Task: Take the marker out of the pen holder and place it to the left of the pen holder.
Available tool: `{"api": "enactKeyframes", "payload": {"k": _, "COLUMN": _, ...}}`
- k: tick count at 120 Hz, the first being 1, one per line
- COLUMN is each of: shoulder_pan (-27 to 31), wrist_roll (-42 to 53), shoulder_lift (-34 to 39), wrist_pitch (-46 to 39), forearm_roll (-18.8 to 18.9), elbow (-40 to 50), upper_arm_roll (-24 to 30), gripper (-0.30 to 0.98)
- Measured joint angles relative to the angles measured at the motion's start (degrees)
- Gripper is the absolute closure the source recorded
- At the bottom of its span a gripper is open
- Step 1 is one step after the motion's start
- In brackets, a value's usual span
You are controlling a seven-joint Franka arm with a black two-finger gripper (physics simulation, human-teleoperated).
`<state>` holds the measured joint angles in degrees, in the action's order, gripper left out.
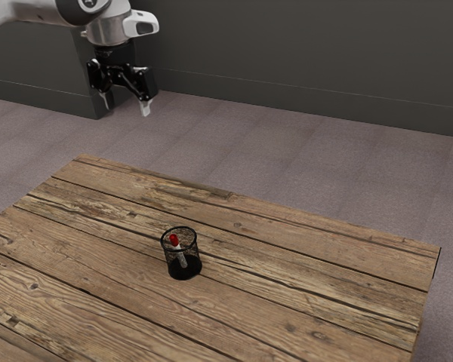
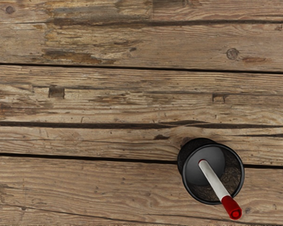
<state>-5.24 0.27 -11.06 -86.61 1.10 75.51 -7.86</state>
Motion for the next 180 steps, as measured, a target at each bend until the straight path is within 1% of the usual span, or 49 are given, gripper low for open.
{"api": "enactKeyframes", "payload": {"k": 17, "shoulder_pan": -0.1, "wrist_roll": 0.1, "shoulder_lift": -0.2, "wrist_pitch": 0.5, "forearm_roll": 0.1, "elbow": -0.2, "upper_arm_roll": 0.0, "gripper": 0.0}}
{"api": "enactKeyframes", "payload": {"k": 25, "shoulder_pan": 0.0, "wrist_roll": -0.2, "shoulder_lift": -0.6, "wrist_pitch": 0.4, "forearm_roll": -1.1, "elbow": -0.5, "upper_arm_roll": -0.5, "gripper": 0.0}}
{"api": "enactKeyframes", "payload": {"k": 29, "shoulder_pan": 0.6, "wrist_roll": -1.0, "shoulder_lift": -0.8, "wrist_pitch": -0.3, "forearm_roll": -1.0, "elbow": -0.7, "upper_arm_roll": 1.4, "gripper": 0.0}}
{"api": "enactKeyframes", "payload": {"k": 37, "shoulder_pan": -0.1, "wrist_roll": -3.9, "shoulder_lift": -1.9, "wrist_pitch": -3.0, "forearm_roll": 1.5, "elbow": 0.4, "upper_arm_roll": 6.6, "gripper": 0.0}}
{"api": "enactKeyframes", "payload": {"k": 46, "shoulder_pan": -0.2, "wrist_roll": -7.7, "shoulder_lift": -2.6, "wrist_pitch": -7.4, "forearm_roll": 5.1, "elbow": 6.0, "upper_arm_roll": 11.0, "gripper": 0.0}}
{"api": "enactKeyframes", "payload": {"k": 51, "shoulder_pan": -0.5, "wrist_roll": -10.2, "shoulder_lift": -1.5, "wrist_pitch": -10.0, "forearm_roll": 7.4, "elbow": 11.0, "upper_arm_roll": 12.9, "gripper": 0.0}}
{"api": "enactKeyframes", "payload": {"k": 58, "shoulder_pan": -0.7, "wrist_roll": -13.9, "shoulder_lift": 2.6, "wrist_pitch": -15.1, "forearm_roll": 9.7, "elbow": 21.1, "upper_arm_roll": 13.9, "gripper": 0.0}}
{"api": "enactKeyframes", "payload": {"k": 65, "shoulder_pan": -0.8, "wrist_roll": -17.5, "shoulder_lift": 4.9, "wrist_pitch": -19.3, "forearm_roll": 11.6, "elbow": 26.9, "upper_arm_roll": 14.3, "gripper": 0.0}}
{"api": "enactKeyframes", "payload": {"k": 80, "shoulder_pan": -0.9, "wrist_roll": -24.4, "shoulder_lift": 7.1, "wrist_pitch": -27.0, "forearm_roll": 13.8, "elbow": 35.1, "upper_arm_roll": 13.6, "gripper": 0.0}}
{"api": "enactKeyframes", "payload": {"k": 87, "shoulder_pan": -3.7, "wrist_roll": -27.3, "shoulder_lift": 6.9, "wrist_pitch": -29.8, "forearm_roll": 15.8, "elbow": 36.8, "upper_arm_roll": 11.0, "gripper": 0.0}}
{"api": "enactKeyframes", "payload": {"k": 98, "shoulder_pan": -10.5, "wrist_roll": -32.0, "shoulder_lift": 6.7, "wrist_pitch": -34.5, "forearm_roll": 18.7, "elbow": 39.8, "upper_arm_roll": 5.4, "gripper": 0.0}}
{"api": "enactKeyframes", "payload": {"k": 105, "shoulder_pan": -13.0, "wrist_roll": -34.8, "shoulder_lift": 7.1, "wrist_pitch": -37.7, "forearm_roll": 20.6, "elbow": 42.1, "upper_arm_roll": 3.6, "gripper": 0.0}}
{"api": "enactKeyframes", "payload": {"k": 114, "shoulder_pan": -15.3, "wrist_roll": -38.4, "shoulder_lift": 10.3, "wrist_pitch": -42.0, "forearm_roll": 23.7, "elbow": 47.4, "upper_arm_roll": 2.2, "gripper": 0.0}}
{"api": "enactKeyframes", "payload": {"k": 124, "shoulder_pan": -18.1, "wrist_roll": -41.9, "shoulder_lift": 15.3, "wrist_pitch": -47.4, "forearm_roll": 25.2, "elbow": 54.2, "upper_arm_roll": -0.2, "gripper": 0.0}}
{"api": "enactKeyframes", "payload": {"k": 133, "shoulder_pan": -16.1, "wrist_roll": -44.4, "shoulder_lift": 17.3, "wrist_pitch": -50.1, "forearm_roll": 24.4, "elbow": 56.6, "upper_arm_roll": -1.4, "gripper": 0.0}}
{"api": "enactKeyframes", "payload": {"k": 138, "shoulder_pan": -14.9, "wrist_roll": -45.5, "shoulder_lift": 17.9, "wrist_pitch": -50.6, "forearm_roll": 22.7, "elbow": 57.0, "upper_arm_roll": -1.6, "gripper": 0.0}}
{"api": "enactKeyframes", "payload": {"k": 144, "shoulder_pan": -14.9, "wrist_roll": -46.5, "shoulder_lift": 18.1, "wrist_pitch": -50.9, "forearm_roll": 20.1, "elbow": 57.0, "upper_arm_roll": -3.1, "gripper": 0.0}}
{"api": "enactKeyframes", "payload": {"k": 157, "shoulder_pan": -14.3, "wrist_roll": -46.8, "shoulder_lift": 16.9, "wrist_pitch": -51.5, "forearm_roll": 10.4, "elbow": 57.0, "upper_arm_roll": -4.5, "gripper": 0.0}}
{"api": "enactKeyframes", "payload": {"k": 167, "shoulder_pan": -14.6, "wrist_roll": -46.4, "shoulder_lift": 16.1, "wrist_pitch": -51.1, "forearm_roll": 4.4, "elbow": 57.0, "upper_arm_roll": -4.7, "gripper": 0.0}}
{"api": "enactKeyframes", "payload": {"k": 174, "shoulder_pan": -14.7, "wrist_roll": -45.7, "shoulder_lift": 15.8, "wrist_pitch": -50.0, "forearm_roll": -0.6, "elbow": 57.0, "upper_arm_roll": -4.7, "gripper": 0.01}}
{"api": "enactKeyframes", "payload": {"k": 180, "shoulder_pan": -14.7, "wrist_roll": -45.0, "shoulder_lift": 15.6, "wrist_pitch": -48.8, "forearm_roll": -3.6, "elbow": 57.0, "upper_arm_roll": -4.8, "gripper": 0.01}}
